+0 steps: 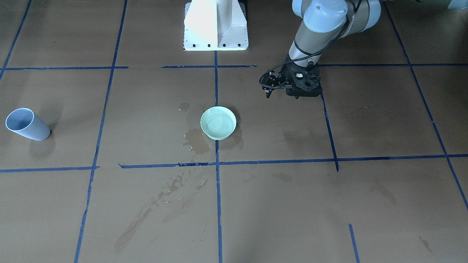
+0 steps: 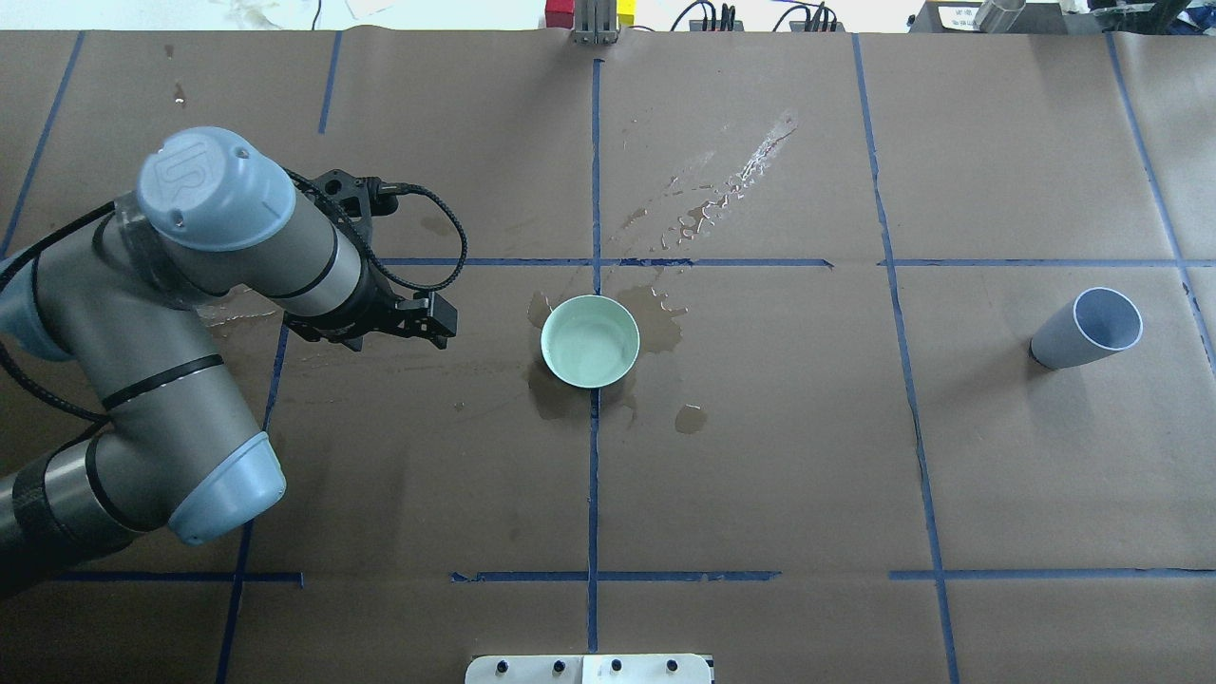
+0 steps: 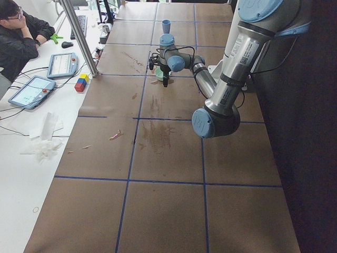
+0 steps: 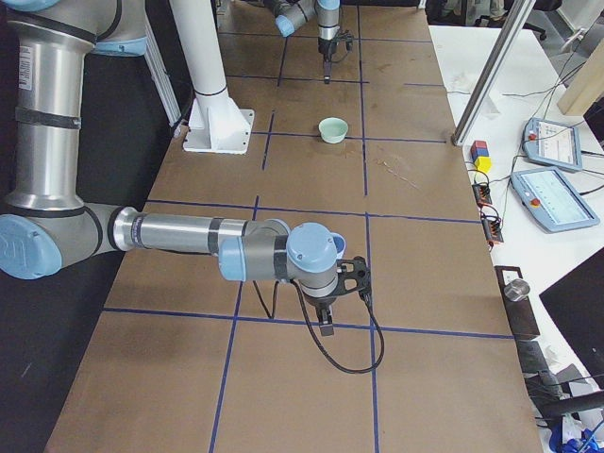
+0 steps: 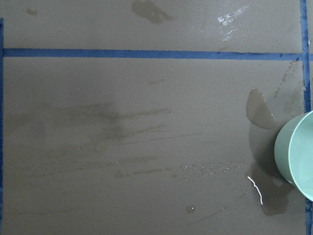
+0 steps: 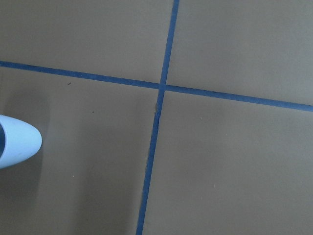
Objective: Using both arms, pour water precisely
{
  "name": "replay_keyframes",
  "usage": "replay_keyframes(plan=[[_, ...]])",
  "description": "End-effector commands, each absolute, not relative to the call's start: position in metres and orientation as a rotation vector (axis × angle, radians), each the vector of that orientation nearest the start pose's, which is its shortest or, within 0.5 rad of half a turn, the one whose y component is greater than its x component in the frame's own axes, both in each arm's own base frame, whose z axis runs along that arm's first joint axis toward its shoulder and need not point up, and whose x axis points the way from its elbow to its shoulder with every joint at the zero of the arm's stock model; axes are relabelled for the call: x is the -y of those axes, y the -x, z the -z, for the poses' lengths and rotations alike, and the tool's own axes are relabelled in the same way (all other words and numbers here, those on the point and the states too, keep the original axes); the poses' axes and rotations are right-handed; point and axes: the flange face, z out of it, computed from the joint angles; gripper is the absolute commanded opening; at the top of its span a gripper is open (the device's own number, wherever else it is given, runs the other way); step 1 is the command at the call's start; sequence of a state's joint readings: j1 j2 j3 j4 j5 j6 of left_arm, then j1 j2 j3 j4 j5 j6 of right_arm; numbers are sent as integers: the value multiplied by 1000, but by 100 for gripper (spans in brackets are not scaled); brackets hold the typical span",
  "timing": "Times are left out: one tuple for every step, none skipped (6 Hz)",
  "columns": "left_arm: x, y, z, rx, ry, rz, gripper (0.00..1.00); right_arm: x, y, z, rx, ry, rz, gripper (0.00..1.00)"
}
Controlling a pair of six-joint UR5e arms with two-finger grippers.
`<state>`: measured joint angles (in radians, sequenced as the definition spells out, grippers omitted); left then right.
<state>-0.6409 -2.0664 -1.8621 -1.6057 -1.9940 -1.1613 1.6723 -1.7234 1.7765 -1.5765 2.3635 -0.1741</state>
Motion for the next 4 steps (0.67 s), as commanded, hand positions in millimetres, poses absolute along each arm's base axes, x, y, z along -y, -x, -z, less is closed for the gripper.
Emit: replay_keyframes(plan=[[444, -494, -241, -938, -53, 132, 100, 415, -112, -615, 748, -121, 74, 100], [456, -522, -230, -958, -51, 207, 100, 415, -112, -617, 748, -121, 74, 100], [447, -550, -216, -954, -63, 250, 99, 415, -112, -617, 749, -120, 73, 100], [449, -558, -209, -956, -45, 291, 96, 415, -112, -617, 750, -118, 71, 100]])
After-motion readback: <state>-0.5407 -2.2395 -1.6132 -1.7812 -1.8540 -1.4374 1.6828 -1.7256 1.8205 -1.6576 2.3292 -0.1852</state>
